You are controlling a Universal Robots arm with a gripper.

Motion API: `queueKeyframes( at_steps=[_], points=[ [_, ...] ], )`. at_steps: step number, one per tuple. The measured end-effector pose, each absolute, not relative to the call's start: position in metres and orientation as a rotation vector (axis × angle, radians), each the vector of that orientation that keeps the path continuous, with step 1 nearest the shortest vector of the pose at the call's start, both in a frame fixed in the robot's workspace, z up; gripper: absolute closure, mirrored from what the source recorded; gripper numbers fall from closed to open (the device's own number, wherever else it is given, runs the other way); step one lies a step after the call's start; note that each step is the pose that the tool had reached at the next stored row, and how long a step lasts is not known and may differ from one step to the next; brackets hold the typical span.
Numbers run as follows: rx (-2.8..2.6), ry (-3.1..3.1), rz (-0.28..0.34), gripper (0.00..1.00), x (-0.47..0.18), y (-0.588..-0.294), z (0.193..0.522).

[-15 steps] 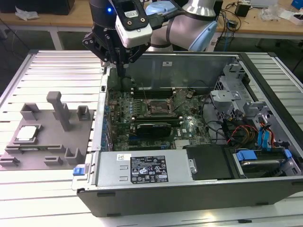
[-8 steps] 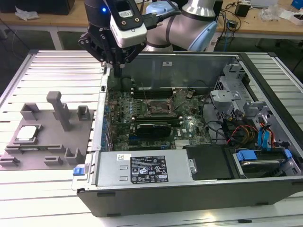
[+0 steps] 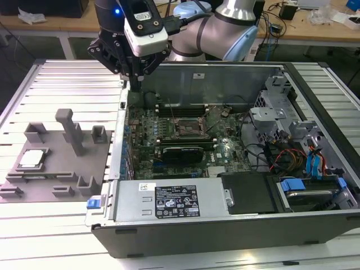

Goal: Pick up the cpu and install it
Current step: 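Reach for the cpu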

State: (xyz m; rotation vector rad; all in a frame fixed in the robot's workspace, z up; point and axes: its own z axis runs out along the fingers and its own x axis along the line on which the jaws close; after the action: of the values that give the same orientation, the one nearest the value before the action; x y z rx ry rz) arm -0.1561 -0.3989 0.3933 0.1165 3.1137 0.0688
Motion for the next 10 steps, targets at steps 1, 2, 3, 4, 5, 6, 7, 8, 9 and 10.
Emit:
queueKeyframes(
  at_steps=[1, 2, 3, 4, 5, 6, 7, 8, 9, 10],
  points=[
    [0.117, 3.114, 0.069, 0.89, -0.158, -0.399, 0.393],
    [0.117, 3.114, 0.069, 0.89, -0.160, -0.399, 0.393],
    [0.117, 3.114, 0.069, 0.89, -0.161, -0.399, 0.393],
    [0.117, 3.114, 0.069, 0.89, -0.162, -0.399, 0.393],
    [0.117, 3.114, 0.069, 0.89, -0.164, -0.399, 0.393],
    [0.117, 3.114, 0.069, 0.89, -0.165, -0.399, 0.393],
    [0.116, 3.114, 0.069, 0.89, -0.166, -0.399, 0.393],
    [0.117, 3.114, 0.069, 0.89, -0.167, -0.399, 0.393],
    [0.117, 3.114, 0.069, 0.89, -0.168, -0.399, 0.393],
    [0.116, 3.114, 0.069, 0.89, -0.170, -0.399, 0.393]
  ],
)
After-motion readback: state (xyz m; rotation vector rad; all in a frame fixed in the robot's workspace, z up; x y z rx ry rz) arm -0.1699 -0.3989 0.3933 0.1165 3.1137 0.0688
